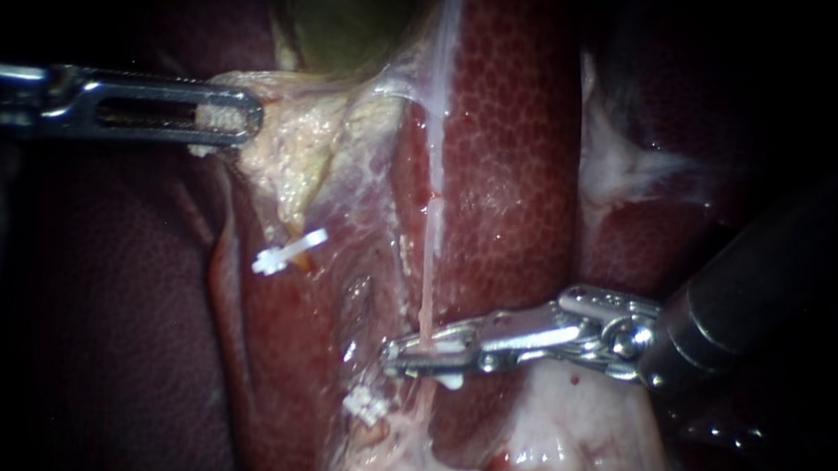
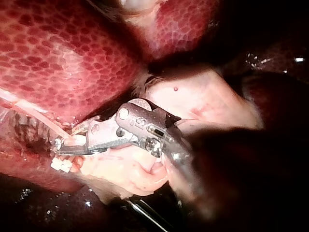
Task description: Going back second clip right tube
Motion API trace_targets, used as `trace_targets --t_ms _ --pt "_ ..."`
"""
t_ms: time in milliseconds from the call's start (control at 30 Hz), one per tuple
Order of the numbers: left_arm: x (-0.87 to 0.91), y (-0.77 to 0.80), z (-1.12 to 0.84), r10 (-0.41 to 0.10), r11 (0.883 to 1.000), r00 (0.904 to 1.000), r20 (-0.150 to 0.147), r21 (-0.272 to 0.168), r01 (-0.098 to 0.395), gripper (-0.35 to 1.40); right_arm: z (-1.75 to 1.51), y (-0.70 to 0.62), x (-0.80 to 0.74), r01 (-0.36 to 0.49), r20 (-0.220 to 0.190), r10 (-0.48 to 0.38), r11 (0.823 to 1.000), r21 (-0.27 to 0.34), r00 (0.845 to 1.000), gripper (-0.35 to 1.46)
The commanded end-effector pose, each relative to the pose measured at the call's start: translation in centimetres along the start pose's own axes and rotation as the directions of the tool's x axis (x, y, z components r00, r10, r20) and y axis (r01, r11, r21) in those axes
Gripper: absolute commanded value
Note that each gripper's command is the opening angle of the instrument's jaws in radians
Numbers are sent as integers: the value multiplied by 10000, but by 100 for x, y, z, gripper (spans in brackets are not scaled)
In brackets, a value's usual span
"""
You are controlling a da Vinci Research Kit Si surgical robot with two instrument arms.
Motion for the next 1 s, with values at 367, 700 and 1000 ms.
trace_targets --t_ms 367,700,1000 --pt "0 0 0 1 10000 10000 0 1 -1 -35 2 2 2 -3 -179 -1 9998 -195 9998 -10" --pt "0 0 0 3 10000 10000 1 0 -3 -35 7 8 6 379 -373 -398 9980 -507 9985 46" --pt "1 0 -1 4 10000 10000 2 -1 -4 -35 -3 11 16 680 -523 -727 9939 -873 9960 58"
